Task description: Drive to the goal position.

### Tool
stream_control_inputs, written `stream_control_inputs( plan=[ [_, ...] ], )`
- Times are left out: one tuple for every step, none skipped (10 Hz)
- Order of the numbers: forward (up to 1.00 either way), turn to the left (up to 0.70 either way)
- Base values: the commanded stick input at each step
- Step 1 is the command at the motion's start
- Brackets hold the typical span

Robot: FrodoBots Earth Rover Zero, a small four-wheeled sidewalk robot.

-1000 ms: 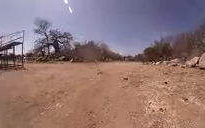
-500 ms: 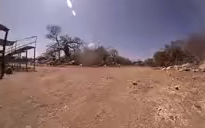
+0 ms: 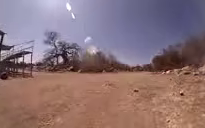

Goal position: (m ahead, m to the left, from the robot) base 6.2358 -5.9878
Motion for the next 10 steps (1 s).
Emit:
stream_control_inputs(
  plan=[
    [1.0, 0.0],
    [1.0, 0.0],
    [1.0, 0.0],
    [1.0, 0.0],
    [1.0, 0.0],
    [1.0, 0.0],
    [1.0, 0.0],
    [1.0, 0.0],
    [1.0, 0.0],
    [1.0, -0.27]
  ],
)
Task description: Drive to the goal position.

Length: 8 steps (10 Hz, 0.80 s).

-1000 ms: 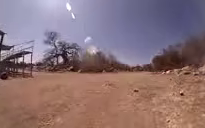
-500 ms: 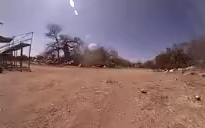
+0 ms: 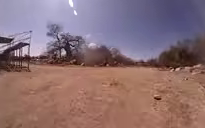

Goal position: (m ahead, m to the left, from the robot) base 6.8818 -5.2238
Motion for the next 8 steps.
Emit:
stream_control_inputs(
  plan=[
    [1.0, -0.27],
    [1.0, -0.27],
    [1.0, -0.27],
    [1.0, -0.27],
    [1.0, -0.27],
    [1.0, -0.27],
    [1.0, -0.27],
    [1.0, -0.27]
  ],
)
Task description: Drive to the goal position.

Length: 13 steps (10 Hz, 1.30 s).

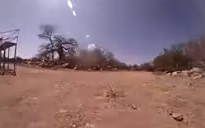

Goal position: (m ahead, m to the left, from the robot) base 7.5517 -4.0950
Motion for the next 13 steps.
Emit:
stream_control_inputs(
  plan=[
    [1.0, -0.27],
    [1.0, -0.27],
    [1.0, -0.27],
    [1.0, -0.27],
    [1.0, -0.27],
    [1.0, -0.27],
    [1.0, -0.27],
    [1.0, -0.27],
    [1.0, -0.27],
    [1.0, -0.27],
    [1.0, -0.27],
    [1.0, -0.27],
    [1.0, -0.27]
  ],
)
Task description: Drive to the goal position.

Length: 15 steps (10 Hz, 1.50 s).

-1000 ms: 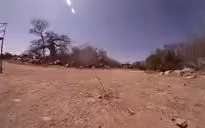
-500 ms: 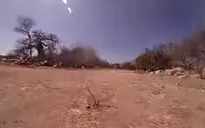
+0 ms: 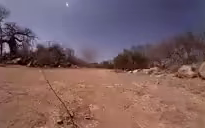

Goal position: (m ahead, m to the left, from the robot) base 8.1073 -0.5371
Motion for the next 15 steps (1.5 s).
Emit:
stream_control_inputs(
  plan=[
    [1.0, -0.27],
    [1.0, -0.27],
    [1.0, -0.27],
    [1.0, -0.27],
    [1.0, -0.27],
    [1.0, -0.25],
    [1.0, -0.13],
    [1.0, -0.02],
    [1.0, 0.0],
    [1.0, 0.0],
    [1.0, 0.0],
    [1.0, 0.0],
    [1.0, 0.0],
    [1.0, 0.0],
    [1.0, 0.0]
  ],
)
